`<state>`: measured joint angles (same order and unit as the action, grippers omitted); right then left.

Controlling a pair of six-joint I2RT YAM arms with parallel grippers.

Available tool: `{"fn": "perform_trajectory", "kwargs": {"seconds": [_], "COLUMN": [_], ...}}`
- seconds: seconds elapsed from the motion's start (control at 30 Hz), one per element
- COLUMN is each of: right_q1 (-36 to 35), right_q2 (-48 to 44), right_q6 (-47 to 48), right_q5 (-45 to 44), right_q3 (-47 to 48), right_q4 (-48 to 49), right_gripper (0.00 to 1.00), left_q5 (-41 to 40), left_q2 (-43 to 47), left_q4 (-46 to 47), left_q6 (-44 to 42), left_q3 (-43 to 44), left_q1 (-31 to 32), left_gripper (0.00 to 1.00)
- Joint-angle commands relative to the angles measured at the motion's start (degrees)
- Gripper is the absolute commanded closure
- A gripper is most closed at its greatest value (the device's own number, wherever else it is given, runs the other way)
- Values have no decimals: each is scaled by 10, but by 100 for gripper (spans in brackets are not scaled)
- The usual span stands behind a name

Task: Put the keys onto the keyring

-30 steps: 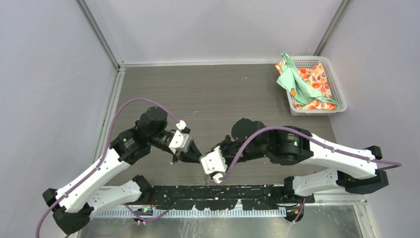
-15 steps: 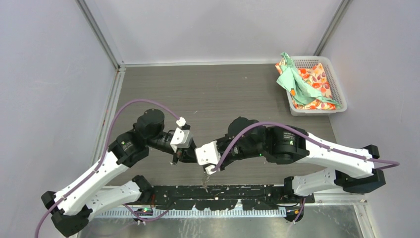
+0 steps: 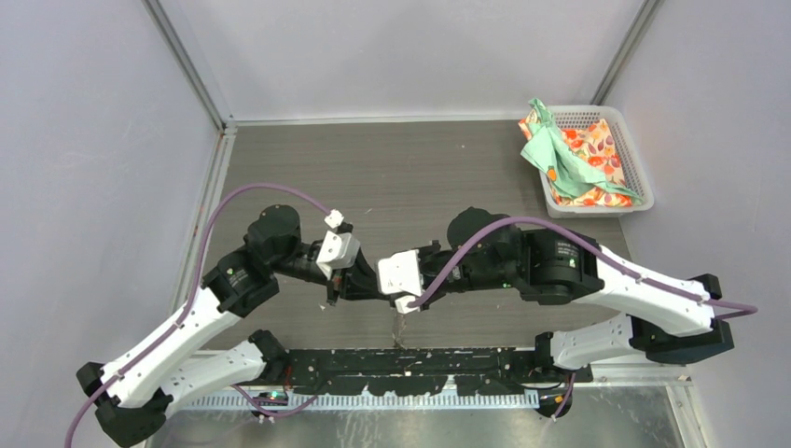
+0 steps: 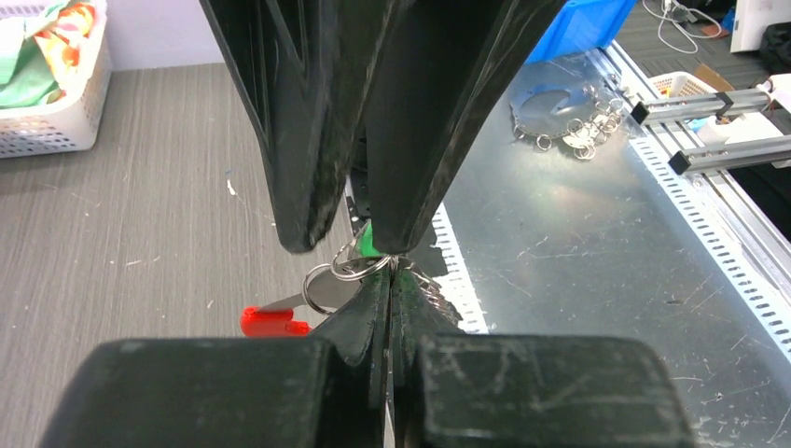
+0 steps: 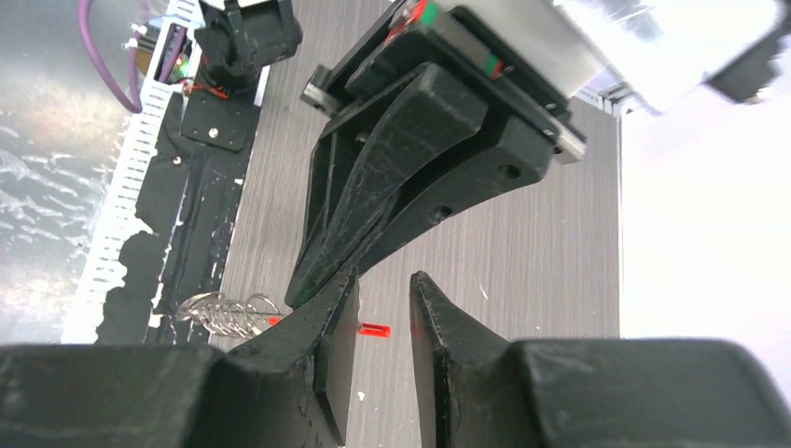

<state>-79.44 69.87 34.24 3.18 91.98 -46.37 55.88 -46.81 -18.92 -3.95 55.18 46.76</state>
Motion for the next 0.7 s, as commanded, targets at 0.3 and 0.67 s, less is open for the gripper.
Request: {"fn": "perform_trajectory", "kwargs": {"seconds": [0.3,0.67], "right_q1": [-1,16], "right_q2": [37,-1], "right_q6": [-39,-289], "right_q5": [-76,-64], "right_q3": [116,207], "right_q4": [-58,-54], "right_gripper": [63,51], "left_q5": [-24,-237], "left_q2": [26,45], "left_q4": [114,173], "left_q6": [72,234], "left_q3": [-14,-13], "left_q1": [0,0], "left_gripper": [100,100]}}
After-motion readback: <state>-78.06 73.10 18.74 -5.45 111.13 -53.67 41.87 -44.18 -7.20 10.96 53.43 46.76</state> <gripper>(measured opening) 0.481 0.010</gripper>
